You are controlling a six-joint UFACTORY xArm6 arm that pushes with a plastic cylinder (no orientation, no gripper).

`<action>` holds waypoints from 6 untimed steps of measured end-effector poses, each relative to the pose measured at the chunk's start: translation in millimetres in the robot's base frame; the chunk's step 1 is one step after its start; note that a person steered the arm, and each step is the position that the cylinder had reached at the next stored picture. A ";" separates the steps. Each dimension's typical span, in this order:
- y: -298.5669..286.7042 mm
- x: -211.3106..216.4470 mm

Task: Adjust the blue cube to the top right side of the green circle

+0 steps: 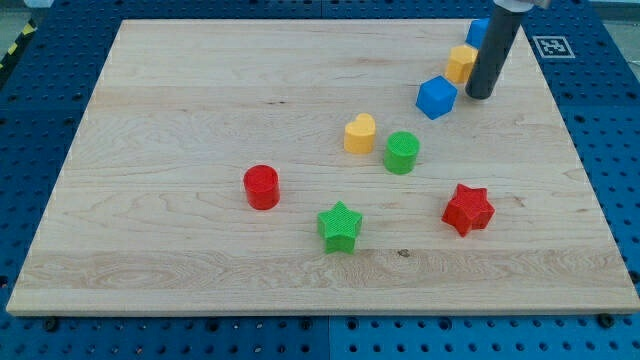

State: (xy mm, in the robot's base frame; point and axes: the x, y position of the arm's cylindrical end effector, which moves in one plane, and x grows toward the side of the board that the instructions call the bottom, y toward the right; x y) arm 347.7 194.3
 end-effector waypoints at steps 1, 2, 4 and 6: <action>-13.2 3.5; -19.6 3.9; -31.9 9.9; -28.3 15.7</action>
